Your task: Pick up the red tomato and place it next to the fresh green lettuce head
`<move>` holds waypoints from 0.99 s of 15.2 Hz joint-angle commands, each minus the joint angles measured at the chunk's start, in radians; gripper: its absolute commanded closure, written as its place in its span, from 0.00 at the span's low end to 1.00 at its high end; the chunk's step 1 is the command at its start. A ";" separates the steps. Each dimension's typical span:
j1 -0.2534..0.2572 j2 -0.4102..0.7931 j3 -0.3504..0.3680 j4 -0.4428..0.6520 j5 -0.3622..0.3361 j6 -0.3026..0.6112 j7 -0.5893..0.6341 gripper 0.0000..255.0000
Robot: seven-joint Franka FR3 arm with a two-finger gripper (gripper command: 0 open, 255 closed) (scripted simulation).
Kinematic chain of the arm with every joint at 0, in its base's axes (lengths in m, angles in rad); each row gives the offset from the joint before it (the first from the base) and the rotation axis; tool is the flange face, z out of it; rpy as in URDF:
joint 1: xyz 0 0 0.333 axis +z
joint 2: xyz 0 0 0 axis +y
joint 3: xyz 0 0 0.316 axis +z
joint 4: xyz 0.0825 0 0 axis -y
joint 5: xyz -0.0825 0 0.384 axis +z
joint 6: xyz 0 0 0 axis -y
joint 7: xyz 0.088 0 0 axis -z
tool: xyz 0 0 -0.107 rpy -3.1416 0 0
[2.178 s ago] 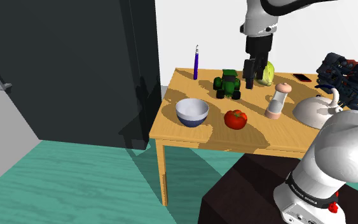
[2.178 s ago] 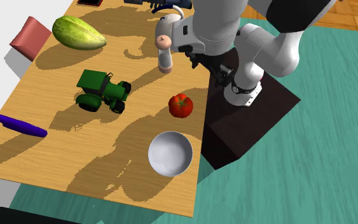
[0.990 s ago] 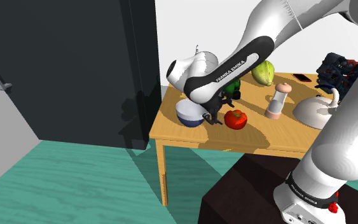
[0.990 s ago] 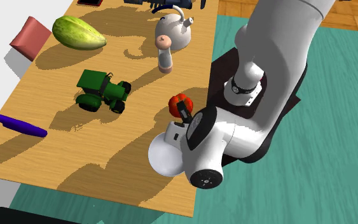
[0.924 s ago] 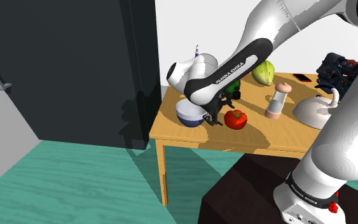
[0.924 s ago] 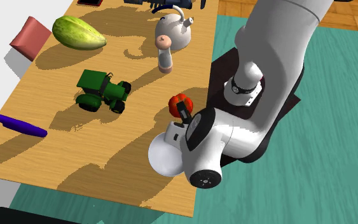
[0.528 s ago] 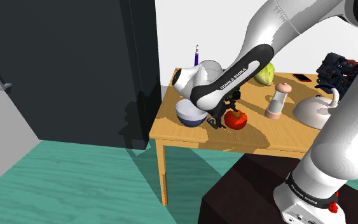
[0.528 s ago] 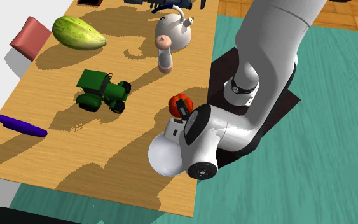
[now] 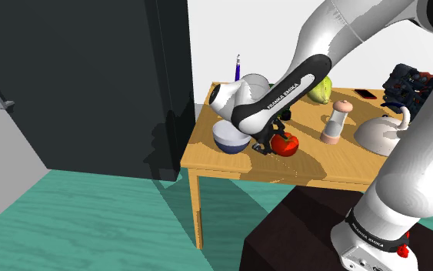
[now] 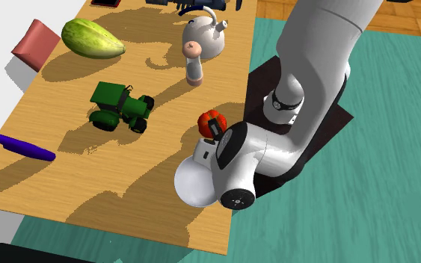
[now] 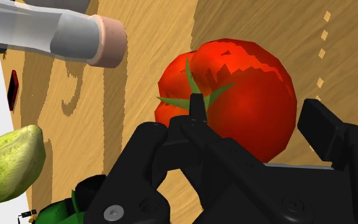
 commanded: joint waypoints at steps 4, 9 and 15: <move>0.000 0.001 0.000 0.000 0.000 0.000 0.000 1.00; 0.000 0.000 0.000 0.000 0.000 0.000 0.000 1.00; 0.002 -0.061 0.002 0.019 0.021 -0.061 -0.049 1.00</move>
